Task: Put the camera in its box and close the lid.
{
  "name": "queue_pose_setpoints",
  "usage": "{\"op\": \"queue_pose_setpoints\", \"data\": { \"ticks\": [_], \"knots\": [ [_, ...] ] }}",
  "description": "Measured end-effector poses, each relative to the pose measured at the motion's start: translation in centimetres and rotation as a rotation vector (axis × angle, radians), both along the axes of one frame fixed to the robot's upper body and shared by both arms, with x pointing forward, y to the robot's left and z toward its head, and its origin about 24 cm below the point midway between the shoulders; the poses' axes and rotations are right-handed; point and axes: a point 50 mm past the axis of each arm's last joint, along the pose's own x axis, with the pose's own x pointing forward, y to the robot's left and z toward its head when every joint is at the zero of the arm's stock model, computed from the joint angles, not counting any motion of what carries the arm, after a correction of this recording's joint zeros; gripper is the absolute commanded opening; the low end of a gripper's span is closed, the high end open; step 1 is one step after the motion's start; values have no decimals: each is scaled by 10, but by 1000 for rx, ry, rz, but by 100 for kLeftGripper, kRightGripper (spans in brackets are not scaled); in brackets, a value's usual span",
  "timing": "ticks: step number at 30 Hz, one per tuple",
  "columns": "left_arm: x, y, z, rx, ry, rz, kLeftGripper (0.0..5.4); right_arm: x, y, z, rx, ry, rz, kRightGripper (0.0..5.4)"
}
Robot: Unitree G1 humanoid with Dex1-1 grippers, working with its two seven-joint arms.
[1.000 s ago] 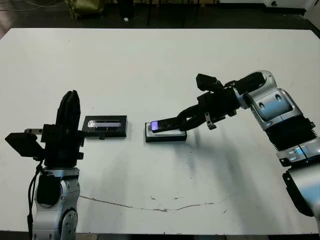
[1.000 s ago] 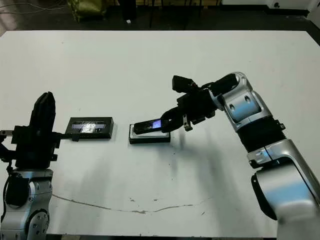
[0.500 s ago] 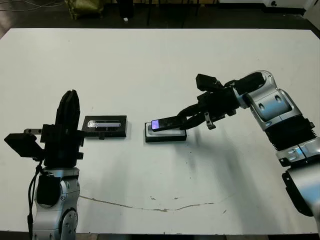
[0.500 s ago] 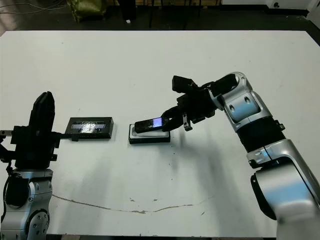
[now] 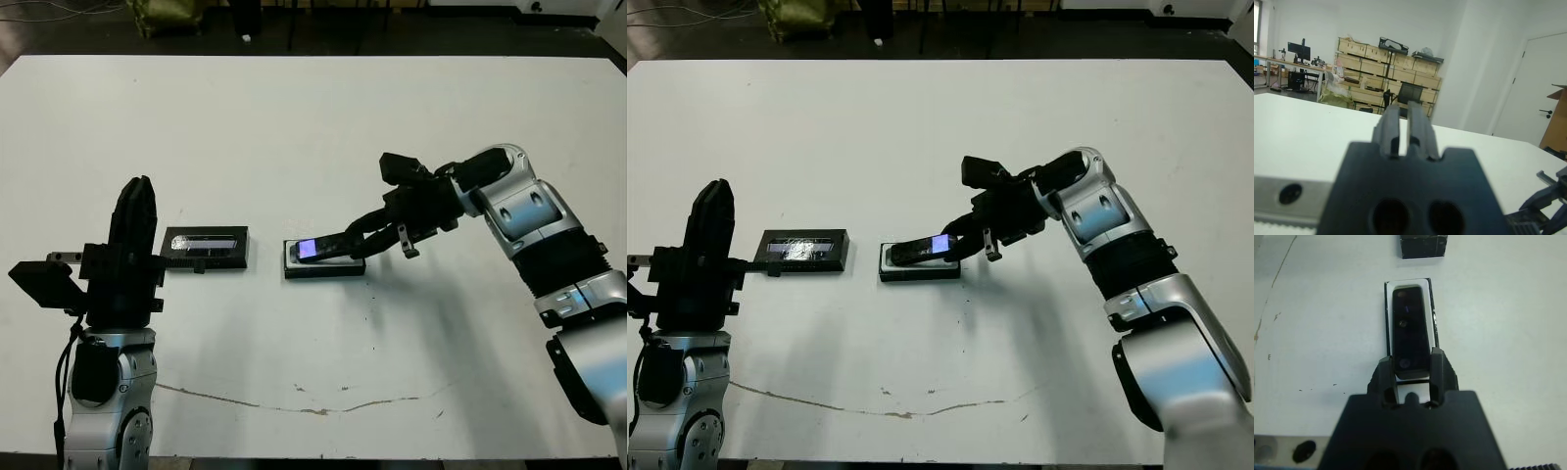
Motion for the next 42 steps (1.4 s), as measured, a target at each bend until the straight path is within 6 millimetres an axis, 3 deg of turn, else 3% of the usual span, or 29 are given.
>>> {"op": "queue_pose_setpoints", "data": {
  "ticks": [42],
  "knots": [
    [-1,-2,0,-10,-3,-5,0,-3,19,-5,-60,-9,-19,9]
  ]
}}
